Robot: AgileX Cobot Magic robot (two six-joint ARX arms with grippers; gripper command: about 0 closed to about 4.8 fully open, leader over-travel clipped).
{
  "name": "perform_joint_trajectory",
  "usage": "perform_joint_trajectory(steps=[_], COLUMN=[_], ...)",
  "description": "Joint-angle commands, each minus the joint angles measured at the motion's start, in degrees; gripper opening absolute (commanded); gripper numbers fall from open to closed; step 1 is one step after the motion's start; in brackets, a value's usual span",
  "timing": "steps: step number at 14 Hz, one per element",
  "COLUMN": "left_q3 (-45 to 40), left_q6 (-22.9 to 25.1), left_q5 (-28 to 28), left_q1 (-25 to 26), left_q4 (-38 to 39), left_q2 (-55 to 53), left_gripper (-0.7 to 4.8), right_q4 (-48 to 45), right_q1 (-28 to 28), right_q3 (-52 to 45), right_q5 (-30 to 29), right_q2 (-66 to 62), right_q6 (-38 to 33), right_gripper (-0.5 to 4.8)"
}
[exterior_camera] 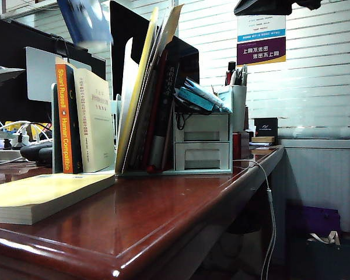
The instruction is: Pick up the blue book and put it on the bookshelf.
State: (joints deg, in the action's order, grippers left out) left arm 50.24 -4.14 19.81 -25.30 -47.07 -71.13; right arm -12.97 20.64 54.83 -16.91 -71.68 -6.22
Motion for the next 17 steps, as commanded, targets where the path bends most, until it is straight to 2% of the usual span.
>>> perform_joint_trajectory(steps=[1,5,9,17], left_q3=[1.9,8.2,13.7,14.3], left_q6=[1.4,1.4,1.3,2.7], left_q5=[-0.3,-0.7,-1.8,-0.4], left_q1=[0.2,3.4,4.1,4.2], left_q4=[-9.3,-9.2,-9.2,-9.2], left_q2=[-4.2,-11.9,-19.7,-29.1], left_gripper=[-0.06,-0.06,-0.06,-0.06], right_q4=[-0.9,-0.7,-0.4,-0.5], right_q1=[0.1,0.1,0.1,0.1], right_q3=[0.4,0.4,0.4,0.4], right_q5=[-1.5,-1.5,-1.5,-2.6], right_q2=[0.3,0.3,0.3,0.3], right_q6=[-1.3,-1.3,-1.3,-1.3], right_gripper=[-0.01,-0.01,-0.01,-0.01])
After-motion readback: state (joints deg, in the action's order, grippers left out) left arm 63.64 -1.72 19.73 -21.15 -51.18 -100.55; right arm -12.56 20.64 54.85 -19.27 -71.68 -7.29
